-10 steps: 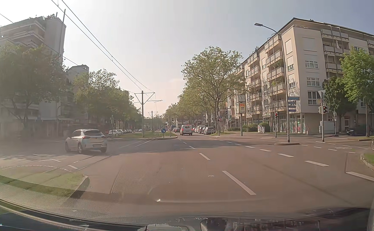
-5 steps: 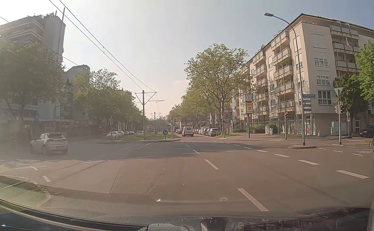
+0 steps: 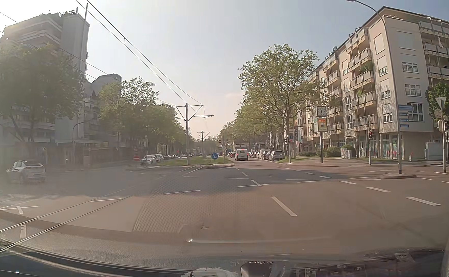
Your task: Follow the waypoints while adhering to traffic rules and regulations
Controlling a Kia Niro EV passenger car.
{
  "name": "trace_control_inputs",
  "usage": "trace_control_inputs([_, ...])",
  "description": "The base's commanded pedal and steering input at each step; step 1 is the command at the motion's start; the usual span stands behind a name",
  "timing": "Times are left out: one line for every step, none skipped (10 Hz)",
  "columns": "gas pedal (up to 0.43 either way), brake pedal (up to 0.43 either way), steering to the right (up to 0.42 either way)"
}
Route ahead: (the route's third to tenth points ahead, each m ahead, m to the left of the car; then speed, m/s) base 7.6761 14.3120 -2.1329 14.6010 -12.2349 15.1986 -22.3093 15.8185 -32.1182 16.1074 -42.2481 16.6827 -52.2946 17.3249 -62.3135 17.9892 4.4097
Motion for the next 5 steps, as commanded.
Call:
trace_control_inputs([0.0, 0.0, -0.226])
trace_control_inputs([0.0, 0.0, -0.262])
trace_control_inputs([0.0, 0.0, -0.313])
trace_control_inputs([0.0, 0.0, -0.346])
trace_control_inputs([0.0, 0.0, -0.397])
